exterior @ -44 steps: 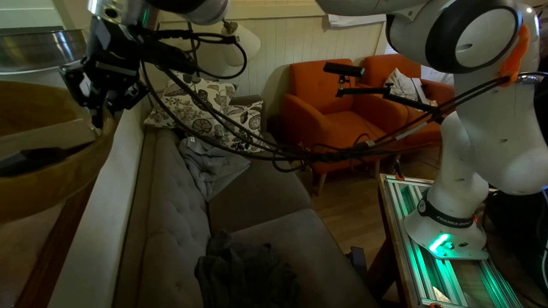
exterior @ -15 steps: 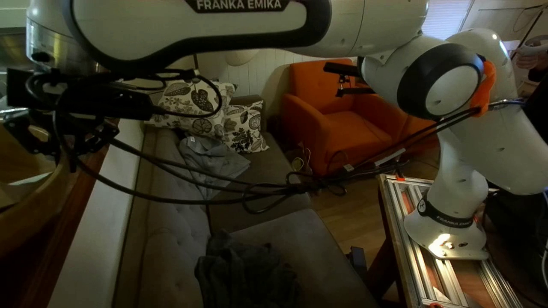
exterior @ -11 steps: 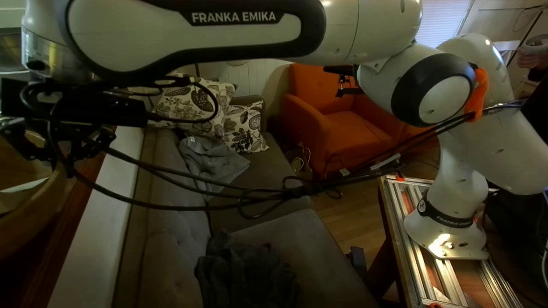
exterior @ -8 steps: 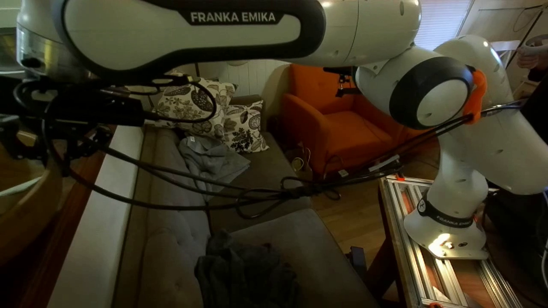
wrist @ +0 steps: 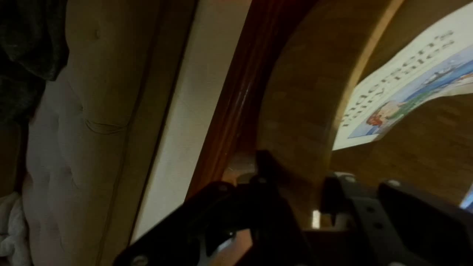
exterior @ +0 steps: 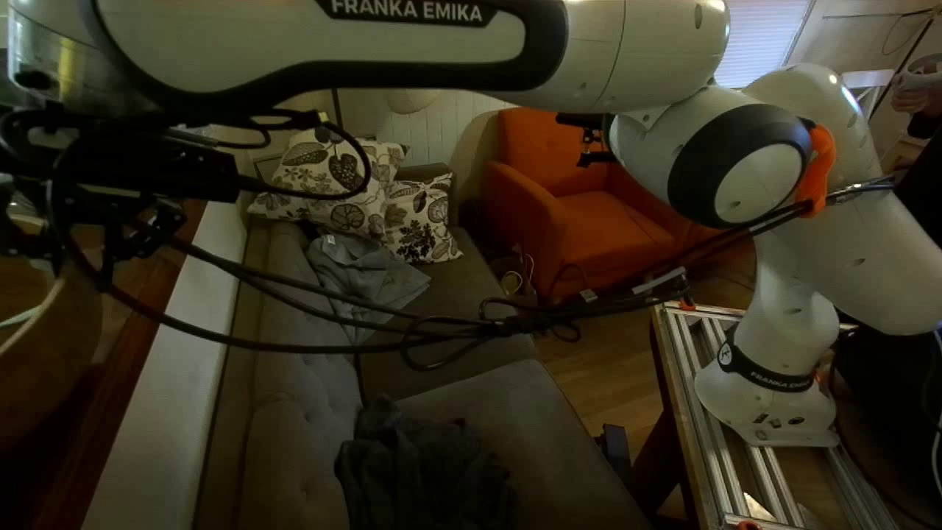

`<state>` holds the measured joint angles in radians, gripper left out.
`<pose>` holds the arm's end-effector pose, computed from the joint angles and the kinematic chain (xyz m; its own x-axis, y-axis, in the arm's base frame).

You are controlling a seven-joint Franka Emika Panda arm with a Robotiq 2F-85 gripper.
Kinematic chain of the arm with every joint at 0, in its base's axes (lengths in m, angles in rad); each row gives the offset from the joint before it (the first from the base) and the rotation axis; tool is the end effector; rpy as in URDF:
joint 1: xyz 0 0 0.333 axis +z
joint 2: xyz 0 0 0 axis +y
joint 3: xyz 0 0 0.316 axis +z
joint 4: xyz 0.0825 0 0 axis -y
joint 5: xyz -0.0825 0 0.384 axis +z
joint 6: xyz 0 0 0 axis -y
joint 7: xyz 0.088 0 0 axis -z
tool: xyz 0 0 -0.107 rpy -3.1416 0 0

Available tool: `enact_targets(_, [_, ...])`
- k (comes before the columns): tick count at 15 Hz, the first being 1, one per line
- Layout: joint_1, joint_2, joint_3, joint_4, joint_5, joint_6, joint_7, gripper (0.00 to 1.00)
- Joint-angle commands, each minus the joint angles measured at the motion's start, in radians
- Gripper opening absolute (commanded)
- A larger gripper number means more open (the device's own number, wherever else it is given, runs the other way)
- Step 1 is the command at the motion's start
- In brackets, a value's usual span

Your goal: Pick the bowl and put it on the shelf

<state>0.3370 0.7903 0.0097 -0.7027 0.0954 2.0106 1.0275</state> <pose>0.7409 0.2696 0.5597 0.7237 -0.6695 0.1675 -0.5362 -0.6982 -0.4743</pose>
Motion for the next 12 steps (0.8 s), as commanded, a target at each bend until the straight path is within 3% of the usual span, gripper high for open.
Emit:
enact_targets(1, [0.013,0.014,-0.013,0.099,-0.012,0.004,0.045,0.58])
enact_targets(7, [0.033,-0.01,-0.062,0.156,-0.041,0.004,0.048,1.0])
enact_targets(9, [0.042,-0.028,-0.075,0.158,-0.049,-0.017,0.021,1.0])
enact_targets(12, [0.04,-0.098,-0.053,0.127,-0.047,-0.142,-0.181,1.0])
